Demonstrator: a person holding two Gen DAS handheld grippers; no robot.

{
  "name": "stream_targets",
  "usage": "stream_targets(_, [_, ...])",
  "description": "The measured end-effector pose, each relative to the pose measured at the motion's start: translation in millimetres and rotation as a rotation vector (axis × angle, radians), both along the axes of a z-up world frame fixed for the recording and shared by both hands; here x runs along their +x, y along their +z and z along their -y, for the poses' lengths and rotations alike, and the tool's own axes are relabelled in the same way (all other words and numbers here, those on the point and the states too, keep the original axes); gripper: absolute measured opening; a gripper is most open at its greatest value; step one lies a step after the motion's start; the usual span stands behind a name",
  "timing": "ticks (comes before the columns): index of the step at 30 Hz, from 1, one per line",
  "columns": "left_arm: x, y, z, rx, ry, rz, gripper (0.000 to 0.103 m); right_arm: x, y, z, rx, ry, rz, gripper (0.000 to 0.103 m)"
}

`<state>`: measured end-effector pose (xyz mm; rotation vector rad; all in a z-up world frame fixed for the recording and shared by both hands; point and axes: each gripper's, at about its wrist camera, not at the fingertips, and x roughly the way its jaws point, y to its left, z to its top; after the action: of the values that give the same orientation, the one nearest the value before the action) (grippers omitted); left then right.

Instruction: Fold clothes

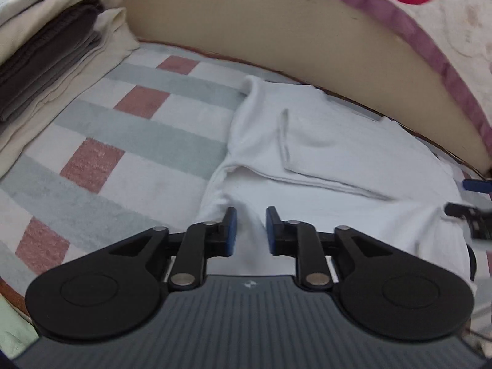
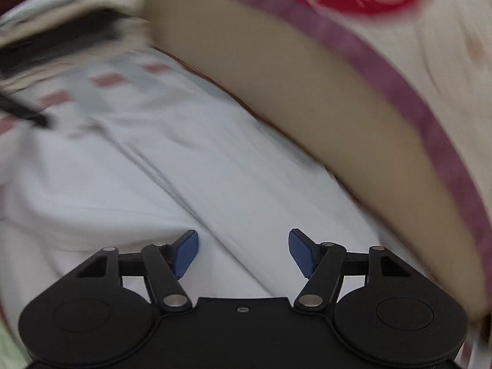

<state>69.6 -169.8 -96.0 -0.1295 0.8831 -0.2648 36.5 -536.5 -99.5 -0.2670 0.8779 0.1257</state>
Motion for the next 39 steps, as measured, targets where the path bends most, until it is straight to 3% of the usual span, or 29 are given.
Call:
stream_targets(2, [-11.5,5.6,2.1,0.03,-0.041,0.016,0.04,-13.7,-0.3,26.5,0.167,-0.103,-0.046,0.07])
stream_targets(4, [-23.9,11.7,7.9,0.082,-0.083,0.028,0.042,-29.3,0.2,52.8,0.343,-0.203,-0.09,0.07])
stream_targets(7, [-42.8,17.8,25.4,0.172,-0.185,0.032,0.047,-63.4,9.7,66.4,0.531,-0.22,-0.135,0.07])
stream_targets(9, [-50.9,12.1,32.2,0.185,-0.227,-0.007,0.058,-83.7,13.7,59.1,0.602,-0.171,-0.172,0.07])
stream_targets(11, [-58.8,6.1,38.7,0.196,-0.27,-0.048,0.063,-105.0,7.8,53.6,0.719,-0.197,-0.233,0.071])
stream_targets(13, [-59.5,-6.5,37.4,0.162,-0.296,-0.153,0.063,-127.3,-11.1,52.6,0.861,-0.381,-0.33,0.071])
stream_targets(15, [-56.3,-13.8,34.1,0.158,-0.271,-0.19,0.063,-146.8,-28.9,43.2,0.905,-0.482,-0.404,0.071])
stream_targets(19, [-46.6,-18.4,29.6,0.15,-0.237,-0.214,0.063,-152.1,-60.4,24.6,0.93,-0.558,-0.542,0.073])
stream_targets(23, [-41.4,-16.8,10.3,0.152,-0.089,-0.191,0.063,-151.8,-68.2,24.8,0.961,-0.666,-0.453,0.073])
stream_targets(24, [-40.2,-16.1,4.2,0.137,-0.071,-0.191,0.063,-149.6,-66.9,24.8,0.975,-0.655,-0.427,0.069])
stream_targets(26, [-38.6,-15.2,-6.3,0.087,-0.048,-0.201,0.063,-142.3,-61.1,29.0,1.047,-0.6,-0.379,0.02])
stream_targets(27, [-38.6,-15.2,-9.1,0.055,-0.043,-0.207,0.063,-139.0,-49.9,32.7,1.041,-0.569,-0.347,0.01])
stream_targets(29, [-39.8,-14.3,-7.4,0.031,-0.057,-0.199,0.063,-131.7,-24.5,41.2,1.009,-0.502,-0.276,0.01])
stream_targets(34, [-39.5,-14.5,10.9,0.058,-0.094,-0.159,0.063,-88.6,53.4,74.8,0.716,-0.348,-0.04,0.01])
stream_targets(37, [-37.1,-19.1,17.8,0.03,-0.1,-0.16,0.063,-51.3,64.4,105.9,0.535,-0.339,0.001,0.01])
stream_targets(39, [-37.9,-22.0,24.5,0.045,-0.119,-0.153,0.063,-31.9,45.9,122.7,0.423,-0.319,0.016,0.012])
